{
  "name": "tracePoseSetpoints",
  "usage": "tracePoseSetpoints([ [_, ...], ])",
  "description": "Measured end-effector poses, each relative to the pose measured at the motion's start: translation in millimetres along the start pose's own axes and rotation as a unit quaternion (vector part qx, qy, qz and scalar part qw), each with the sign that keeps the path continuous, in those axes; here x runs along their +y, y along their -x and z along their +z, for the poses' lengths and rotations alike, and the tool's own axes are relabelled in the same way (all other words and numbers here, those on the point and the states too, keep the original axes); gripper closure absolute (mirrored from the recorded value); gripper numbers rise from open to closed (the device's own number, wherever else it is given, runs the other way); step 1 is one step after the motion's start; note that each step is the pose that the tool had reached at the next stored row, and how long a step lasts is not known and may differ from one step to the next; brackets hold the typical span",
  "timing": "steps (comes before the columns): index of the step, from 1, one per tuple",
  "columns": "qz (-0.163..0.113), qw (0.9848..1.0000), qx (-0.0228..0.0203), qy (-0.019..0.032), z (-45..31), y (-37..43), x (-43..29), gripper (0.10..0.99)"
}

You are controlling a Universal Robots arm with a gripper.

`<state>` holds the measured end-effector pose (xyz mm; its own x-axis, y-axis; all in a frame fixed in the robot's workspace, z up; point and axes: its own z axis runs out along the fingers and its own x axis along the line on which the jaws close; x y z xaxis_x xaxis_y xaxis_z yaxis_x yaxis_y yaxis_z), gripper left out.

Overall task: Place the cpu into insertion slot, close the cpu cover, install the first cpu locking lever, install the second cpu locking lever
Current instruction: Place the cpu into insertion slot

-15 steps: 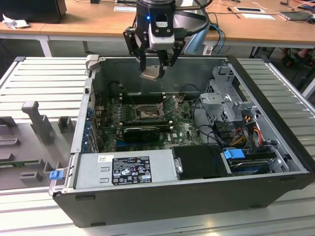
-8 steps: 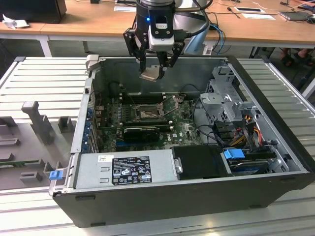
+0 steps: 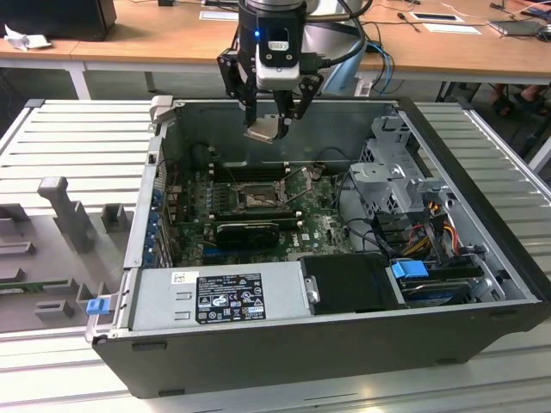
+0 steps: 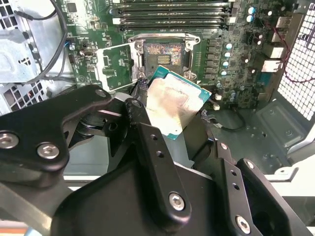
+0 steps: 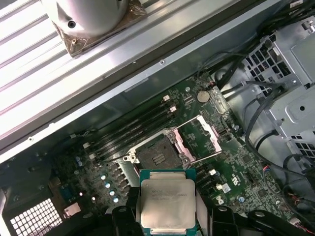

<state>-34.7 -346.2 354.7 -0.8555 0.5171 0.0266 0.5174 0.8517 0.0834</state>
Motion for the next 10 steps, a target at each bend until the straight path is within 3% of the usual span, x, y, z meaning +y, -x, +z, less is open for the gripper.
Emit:
tracePoseSetpoints([
  [10,0.047,0.9989,-0.0039,0.0012,0.4,0.0,0.0,0.549],
])
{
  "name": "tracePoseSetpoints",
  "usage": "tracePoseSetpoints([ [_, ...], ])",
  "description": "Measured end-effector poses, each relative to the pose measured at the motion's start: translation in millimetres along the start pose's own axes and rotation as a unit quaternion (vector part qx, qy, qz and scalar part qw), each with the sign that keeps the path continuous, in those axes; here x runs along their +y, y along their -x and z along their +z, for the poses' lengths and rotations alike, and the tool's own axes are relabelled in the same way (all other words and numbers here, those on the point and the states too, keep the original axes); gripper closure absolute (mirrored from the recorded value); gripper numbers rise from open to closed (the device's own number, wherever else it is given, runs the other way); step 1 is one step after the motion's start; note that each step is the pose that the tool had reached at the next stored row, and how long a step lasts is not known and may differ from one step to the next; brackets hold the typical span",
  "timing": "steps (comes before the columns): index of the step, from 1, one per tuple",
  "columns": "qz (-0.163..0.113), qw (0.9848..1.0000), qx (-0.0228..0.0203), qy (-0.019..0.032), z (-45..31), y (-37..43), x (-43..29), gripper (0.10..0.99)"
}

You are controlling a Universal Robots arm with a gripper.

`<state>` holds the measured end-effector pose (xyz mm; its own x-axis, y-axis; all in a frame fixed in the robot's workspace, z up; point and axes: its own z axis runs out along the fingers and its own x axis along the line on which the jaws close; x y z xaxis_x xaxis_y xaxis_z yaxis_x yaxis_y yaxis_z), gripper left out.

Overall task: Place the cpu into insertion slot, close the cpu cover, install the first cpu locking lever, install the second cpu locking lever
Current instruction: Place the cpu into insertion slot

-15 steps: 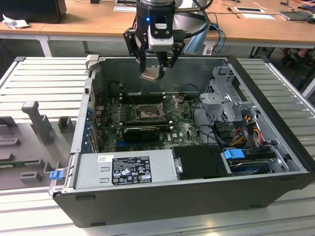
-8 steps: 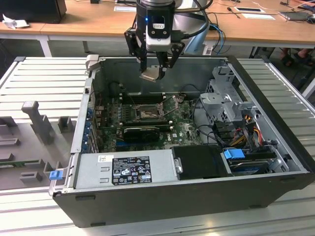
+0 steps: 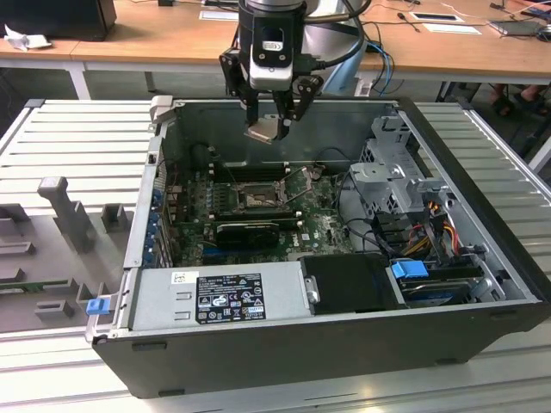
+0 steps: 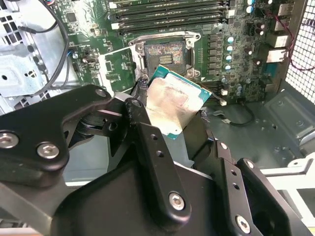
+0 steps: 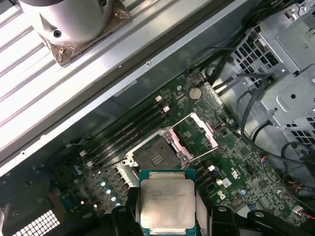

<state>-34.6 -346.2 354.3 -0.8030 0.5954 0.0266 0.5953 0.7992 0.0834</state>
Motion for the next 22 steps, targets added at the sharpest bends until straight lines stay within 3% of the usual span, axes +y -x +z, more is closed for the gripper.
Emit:
tracePoseSetpoints([
  [11,0.034,0.9994,-0.0028,0.0009,0.3,0.0,0.0,0.549],
  [16,0.069,0.9976,-0.0058,0.0019,0.8,0.0,-0.1,0.549],
  [22,0.082,0.9966,-0.0068,0.0022,1.2,-1.5,-1.2,0.549],
])
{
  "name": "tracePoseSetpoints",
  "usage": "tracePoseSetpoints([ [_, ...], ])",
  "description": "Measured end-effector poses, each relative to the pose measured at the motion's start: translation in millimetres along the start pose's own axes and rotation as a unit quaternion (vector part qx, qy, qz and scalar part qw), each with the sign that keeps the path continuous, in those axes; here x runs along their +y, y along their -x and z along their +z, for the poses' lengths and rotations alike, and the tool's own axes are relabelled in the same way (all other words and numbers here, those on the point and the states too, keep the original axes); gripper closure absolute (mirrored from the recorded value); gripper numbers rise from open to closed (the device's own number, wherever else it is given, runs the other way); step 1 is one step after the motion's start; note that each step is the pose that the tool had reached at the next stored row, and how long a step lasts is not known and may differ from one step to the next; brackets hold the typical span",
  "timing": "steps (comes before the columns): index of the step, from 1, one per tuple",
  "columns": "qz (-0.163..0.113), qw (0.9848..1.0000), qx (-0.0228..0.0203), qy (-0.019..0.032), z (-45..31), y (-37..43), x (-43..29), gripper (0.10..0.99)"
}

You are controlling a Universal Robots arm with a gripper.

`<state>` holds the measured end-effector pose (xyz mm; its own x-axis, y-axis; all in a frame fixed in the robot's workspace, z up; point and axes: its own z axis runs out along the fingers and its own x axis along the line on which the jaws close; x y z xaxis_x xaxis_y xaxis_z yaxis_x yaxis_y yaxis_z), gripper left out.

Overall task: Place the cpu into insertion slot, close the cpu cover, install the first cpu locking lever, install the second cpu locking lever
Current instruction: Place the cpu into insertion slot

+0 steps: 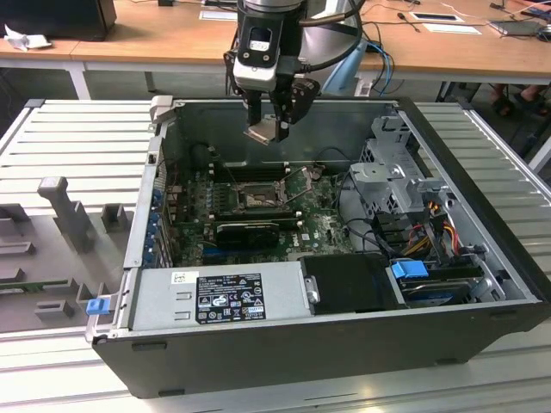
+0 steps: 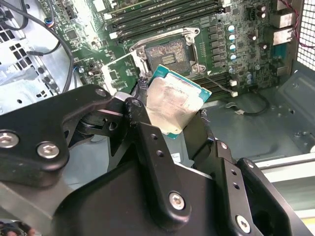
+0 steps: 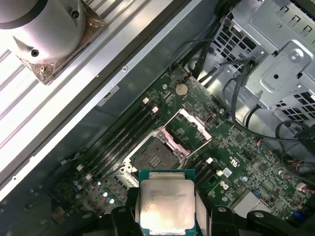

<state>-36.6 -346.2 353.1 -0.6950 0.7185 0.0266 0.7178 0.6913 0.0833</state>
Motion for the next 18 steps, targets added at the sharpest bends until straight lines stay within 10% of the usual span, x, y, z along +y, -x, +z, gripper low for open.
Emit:
tracePoseSetpoints([
  [6,0.028,0.9996,-0.0023,0.0007,1.0,-0.5,-0.6,0.549],
  [18,0.116,0.9932,-0.0097,0.0031,3.5,-0.4,-0.8,0.549],
])
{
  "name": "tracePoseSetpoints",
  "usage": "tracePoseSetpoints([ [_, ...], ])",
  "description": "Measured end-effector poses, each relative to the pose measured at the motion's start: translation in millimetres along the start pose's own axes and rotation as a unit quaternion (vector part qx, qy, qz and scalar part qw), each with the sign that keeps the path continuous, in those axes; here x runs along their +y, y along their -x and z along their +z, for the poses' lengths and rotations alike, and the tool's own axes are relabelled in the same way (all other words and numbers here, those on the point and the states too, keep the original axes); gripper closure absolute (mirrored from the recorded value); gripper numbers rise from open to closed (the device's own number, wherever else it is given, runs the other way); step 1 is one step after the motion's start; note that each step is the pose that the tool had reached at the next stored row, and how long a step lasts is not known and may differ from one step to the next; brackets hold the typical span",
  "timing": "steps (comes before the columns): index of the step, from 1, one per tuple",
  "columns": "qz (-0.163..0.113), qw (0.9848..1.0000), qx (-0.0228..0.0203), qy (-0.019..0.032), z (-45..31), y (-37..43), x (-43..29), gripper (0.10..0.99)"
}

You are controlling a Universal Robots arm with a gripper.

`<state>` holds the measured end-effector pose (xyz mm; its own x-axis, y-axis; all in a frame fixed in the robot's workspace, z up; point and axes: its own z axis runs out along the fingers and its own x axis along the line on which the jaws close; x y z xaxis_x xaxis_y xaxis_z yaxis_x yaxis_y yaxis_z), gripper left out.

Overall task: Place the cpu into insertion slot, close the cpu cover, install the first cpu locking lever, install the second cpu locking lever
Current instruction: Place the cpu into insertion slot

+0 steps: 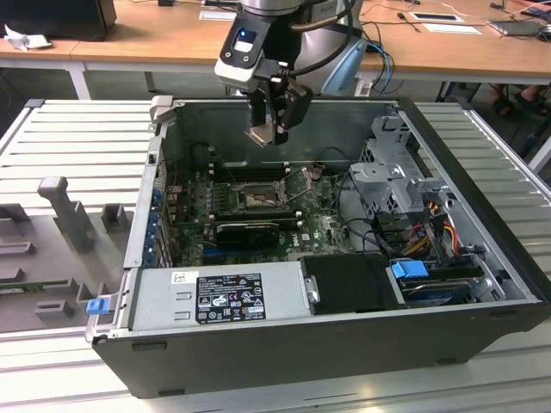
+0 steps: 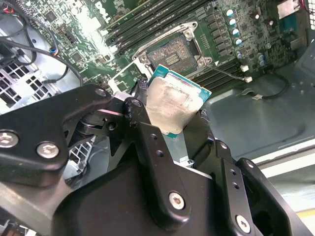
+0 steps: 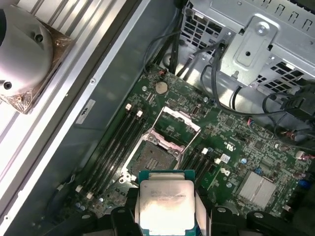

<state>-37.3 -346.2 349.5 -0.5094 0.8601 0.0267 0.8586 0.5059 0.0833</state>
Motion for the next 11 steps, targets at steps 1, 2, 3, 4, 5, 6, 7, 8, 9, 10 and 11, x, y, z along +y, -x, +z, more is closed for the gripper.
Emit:
tracePoseSetpoints([
  [1,0.001,1.0,-0.0001,0.0001,0.2,0.0,0.0,0.549],
  [2,0.003,1.0,-0.0002,0.0001,0.4,0.0,0.0,0.549],
  [3,0.003,1.0,-0.0003,0.0001,1.0,0.0,-0.1,0.549],
  [4,0.003,1.0,-0.0003,0.0001,1.5,0.0,-0.2,0.549],
  [5,0.003,1.0,-0.0003,0.0,1.7,0.0,-0.2,0.549],
  [6,0.003,1.0,-0.0003,0.0,2.2,0.0,-0.2,0.549],
  [7,0.003,1.0,-0.0003,0.0001,2.4,0.1,-0.3,0.549],
  [8,0.003,1.0,-0.0003,0.0001,3.0,0.1,-0.3,0.549],
  [9,0.003,1.0,-0.0003,0.0001,3.6,0.2,-0.4,0.549],
  [10,0.003,1.0,-0.0004,0.0001,4.1,0.2,-0.5,0.549],
  [11,0.003,1.0,-0.0008,-0.0002,4.3,0.2,-0.5,0.549],
])
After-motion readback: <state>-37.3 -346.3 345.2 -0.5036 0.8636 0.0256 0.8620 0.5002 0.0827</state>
